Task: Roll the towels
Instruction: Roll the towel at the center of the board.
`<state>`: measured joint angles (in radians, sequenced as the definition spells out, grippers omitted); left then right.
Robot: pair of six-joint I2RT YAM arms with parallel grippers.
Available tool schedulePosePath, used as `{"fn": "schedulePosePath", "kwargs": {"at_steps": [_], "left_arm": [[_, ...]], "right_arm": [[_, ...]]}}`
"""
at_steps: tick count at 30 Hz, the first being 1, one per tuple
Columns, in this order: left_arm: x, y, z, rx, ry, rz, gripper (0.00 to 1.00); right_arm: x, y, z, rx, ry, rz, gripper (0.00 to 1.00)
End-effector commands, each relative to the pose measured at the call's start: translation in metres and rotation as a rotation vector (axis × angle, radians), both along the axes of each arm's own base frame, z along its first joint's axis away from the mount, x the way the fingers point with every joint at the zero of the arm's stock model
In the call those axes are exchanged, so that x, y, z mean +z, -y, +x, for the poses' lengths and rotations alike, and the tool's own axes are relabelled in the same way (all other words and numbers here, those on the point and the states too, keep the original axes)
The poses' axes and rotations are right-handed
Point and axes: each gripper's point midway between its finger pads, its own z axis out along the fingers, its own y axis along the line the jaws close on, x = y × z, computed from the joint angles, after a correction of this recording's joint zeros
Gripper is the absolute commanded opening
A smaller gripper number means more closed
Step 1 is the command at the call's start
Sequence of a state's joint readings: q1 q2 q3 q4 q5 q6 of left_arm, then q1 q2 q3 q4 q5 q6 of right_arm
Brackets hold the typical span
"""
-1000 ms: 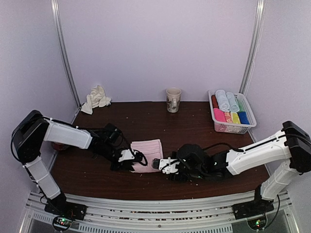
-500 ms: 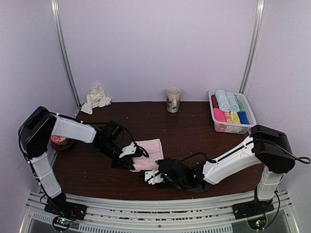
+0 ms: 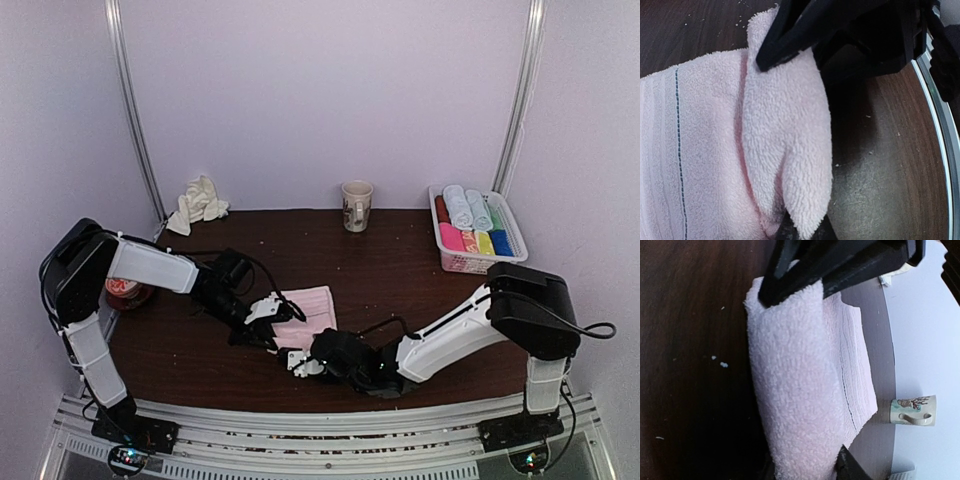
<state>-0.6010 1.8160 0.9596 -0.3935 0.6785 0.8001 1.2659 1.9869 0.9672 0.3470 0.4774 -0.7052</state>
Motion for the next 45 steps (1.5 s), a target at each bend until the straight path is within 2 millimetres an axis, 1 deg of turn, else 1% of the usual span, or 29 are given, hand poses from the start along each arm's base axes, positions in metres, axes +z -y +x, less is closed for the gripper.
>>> {"fn": "schedulePosePath", "kwargs": {"at_steps": [1, 6, 11, 13, 16, 19, 22, 28, 32, 35, 38, 42, 43, 45], "left_arm": [[-0.035, -0.026, -0.016, 0.034, -0.091, 0.153, 0.0], [-0.034, -0.027, -0.016, 0.031, -0.089, 0.15, 0.0], [-0.028, -0.027, -0.019, 0.016, -0.074, 0.131, 0.0], [-0.023, -0.027, -0.02, 0.009, -0.057, 0.113, 0.09], [-0.012, -0.026, -0.019, 0.003, -0.013, 0.083, 0.32], [0.006, -0.024, -0.015, 0.005, 0.038, 0.048, 0.48], [0.024, -0.023, -0.008, 0.028, 0.105, 0.012, 0.6], [0.056, -0.028, 0.008, 0.1, 0.3, -0.055, 0.72], [0.069, -0.035, 0.015, 0.157, 0.433, -0.098, 0.73], [0.074, -0.041, 0.018, 0.185, 0.529, -0.125, 0.73], [0.076, -0.046, 0.015, 0.177, 0.608, -0.144, 0.72], [0.08, -0.053, 0.006, 0.145, 0.722, -0.178, 0.69], [0.081, -0.054, 0.004, 0.14, 0.746, -0.187, 0.68], [0.083, -0.056, 0.0, 0.128, 0.781, -0.207, 0.66]], "right_arm": [[-0.001, -0.004, 0.004, -0.031, 0.001, 0.0, 0.3], [-0.005, -0.003, 0.007, -0.042, -0.026, -0.012, 0.19], [-0.01, -0.006, 0.003, -0.027, -0.085, -0.016, 0.14], [-0.012, -0.007, 0.002, -0.022, -0.108, -0.019, 0.13], [-0.014, -0.007, 0.001, -0.019, -0.138, -0.021, 0.13], [-0.015, -0.008, 0.0, -0.013, -0.182, -0.014, 0.13], [-0.012, -0.01, -0.002, -0.003, -0.223, 0.001, 0.12], [-0.005, -0.018, -0.007, 0.019, -0.318, 0.019, 0.12], [-0.01, -0.019, -0.008, 0.012, -0.388, 0.002, 0.12], [-0.014, -0.021, -0.01, 0.007, -0.467, 0.001, 0.12], [-0.014, -0.023, -0.011, 0.001, -0.548, 0.019, 0.12], [-0.017, -0.024, -0.013, -0.014, -0.659, 0.015, 0.12], [-0.014, -0.027, -0.012, -0.014, -0.683, 0.018, 0.12], [-0.018, -0.029, -0.012, -0.025, -0.739, 0.01, 0.12]]}}
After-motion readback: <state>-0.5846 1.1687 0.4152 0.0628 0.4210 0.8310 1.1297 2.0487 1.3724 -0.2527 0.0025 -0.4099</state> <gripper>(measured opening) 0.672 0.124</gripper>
